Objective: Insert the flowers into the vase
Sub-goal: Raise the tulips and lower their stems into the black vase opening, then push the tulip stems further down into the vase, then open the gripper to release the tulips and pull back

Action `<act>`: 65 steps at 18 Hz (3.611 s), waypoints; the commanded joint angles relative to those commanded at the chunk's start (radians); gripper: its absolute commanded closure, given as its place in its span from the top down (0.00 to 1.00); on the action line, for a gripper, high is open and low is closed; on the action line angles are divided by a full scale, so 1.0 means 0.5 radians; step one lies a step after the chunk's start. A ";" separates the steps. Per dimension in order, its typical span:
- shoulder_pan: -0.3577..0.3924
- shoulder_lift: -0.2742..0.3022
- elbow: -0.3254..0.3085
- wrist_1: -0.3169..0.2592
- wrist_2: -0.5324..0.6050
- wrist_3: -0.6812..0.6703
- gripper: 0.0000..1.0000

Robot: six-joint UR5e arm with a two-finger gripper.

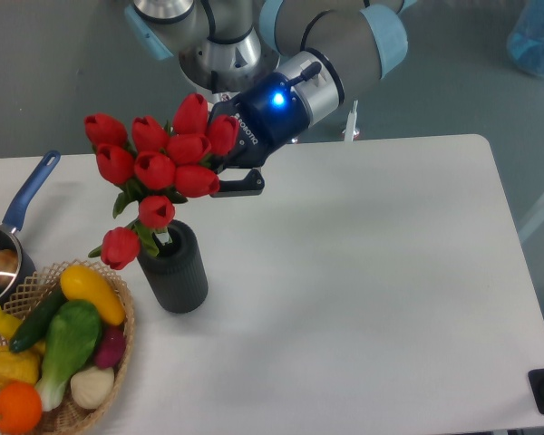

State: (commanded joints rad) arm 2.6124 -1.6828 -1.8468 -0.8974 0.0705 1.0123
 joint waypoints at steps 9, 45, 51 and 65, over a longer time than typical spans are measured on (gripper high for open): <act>0.028 0.012 -0.092 0.000 0.006 0.040 0.11; -0.025 -0.089 -0.451 -0.003 0.429 0.485 0.61; -0.009 -0.068 -0.454 -0.009 0.683 0.485 1.00; 0.279 0.206 -0.268 -0.021 1.719 0.623 1.00</act>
State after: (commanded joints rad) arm 2.7520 -1.5800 -1.9806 -0.9081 0.9302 1.3236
